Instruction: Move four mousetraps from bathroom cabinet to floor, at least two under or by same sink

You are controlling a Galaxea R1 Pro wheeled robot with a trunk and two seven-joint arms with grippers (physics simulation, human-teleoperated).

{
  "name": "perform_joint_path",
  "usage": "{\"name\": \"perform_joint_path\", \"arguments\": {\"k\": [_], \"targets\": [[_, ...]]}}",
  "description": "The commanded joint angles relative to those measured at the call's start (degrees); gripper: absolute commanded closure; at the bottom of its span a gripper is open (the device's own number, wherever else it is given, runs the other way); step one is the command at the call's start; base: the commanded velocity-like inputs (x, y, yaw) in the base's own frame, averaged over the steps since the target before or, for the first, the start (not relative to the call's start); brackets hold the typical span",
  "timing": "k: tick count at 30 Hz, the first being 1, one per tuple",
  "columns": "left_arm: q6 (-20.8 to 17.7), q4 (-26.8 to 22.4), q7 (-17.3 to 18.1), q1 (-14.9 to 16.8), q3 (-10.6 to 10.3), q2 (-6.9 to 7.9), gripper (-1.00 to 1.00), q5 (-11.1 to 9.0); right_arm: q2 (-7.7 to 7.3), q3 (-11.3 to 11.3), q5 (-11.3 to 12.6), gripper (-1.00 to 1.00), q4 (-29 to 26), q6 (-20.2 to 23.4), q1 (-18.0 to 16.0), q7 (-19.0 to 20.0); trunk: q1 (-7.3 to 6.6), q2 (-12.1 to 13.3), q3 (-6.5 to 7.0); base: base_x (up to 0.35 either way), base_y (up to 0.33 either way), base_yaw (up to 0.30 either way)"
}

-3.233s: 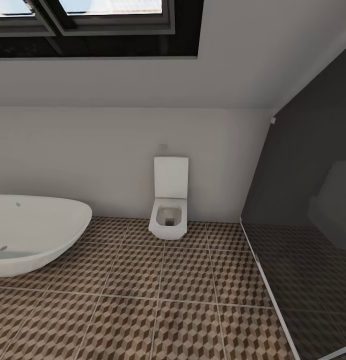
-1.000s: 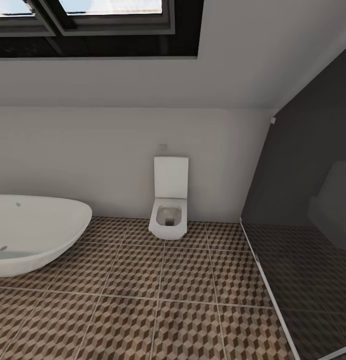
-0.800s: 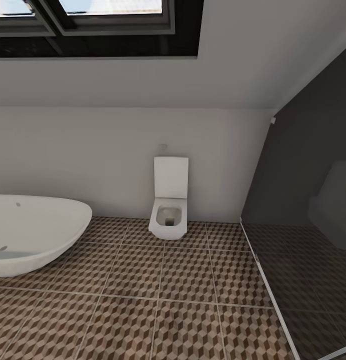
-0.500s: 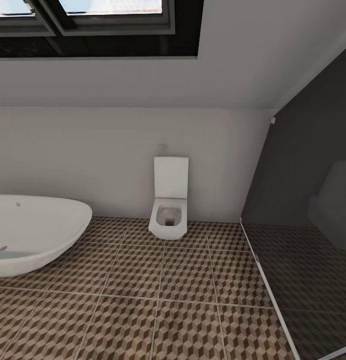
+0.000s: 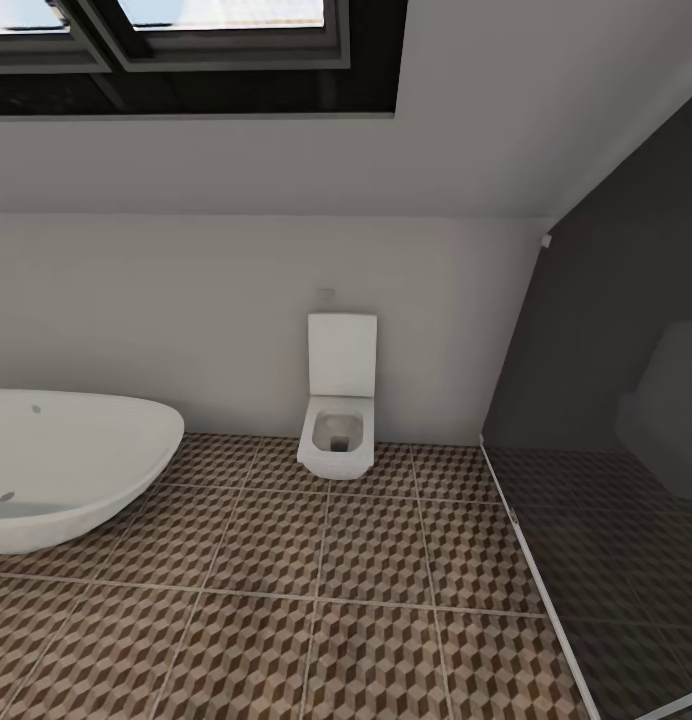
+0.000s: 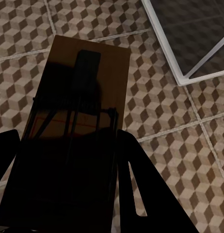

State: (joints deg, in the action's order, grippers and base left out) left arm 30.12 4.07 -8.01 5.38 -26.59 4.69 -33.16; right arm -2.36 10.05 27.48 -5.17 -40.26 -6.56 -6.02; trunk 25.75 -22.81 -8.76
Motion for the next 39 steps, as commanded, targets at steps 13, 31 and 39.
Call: {"name": "perform_joint_path", "arguments": {"k": [13,31,39], "targets": [[0.2,0.1,-0.3,0.1,-0.4,-0.03,1.00,0.1,-0.01,0.5,0.1,1.00,0.0,-0.1,0.0,-0.5,0.03,-0.1,-0.11,0.000,0.000,0.000],[0.2,0.1,-0.3,0.1,-0.4,-0.03,1.00,0.1,-0.01,0.5,0.2,1.00,0.0,-0.1,0.0,-0.5,0.03,-0.1,-0.11,0.000,0.000,0.000],[0.2,0.1,-0.3,0.1,-0.4,-0.03,1.00,0.1,-0.01,0.5,0.1,1.00,0.0,-0.1,0.0,-0.5,0.03,-0.1,-0.11,0.000,0.000,0.000]]}}
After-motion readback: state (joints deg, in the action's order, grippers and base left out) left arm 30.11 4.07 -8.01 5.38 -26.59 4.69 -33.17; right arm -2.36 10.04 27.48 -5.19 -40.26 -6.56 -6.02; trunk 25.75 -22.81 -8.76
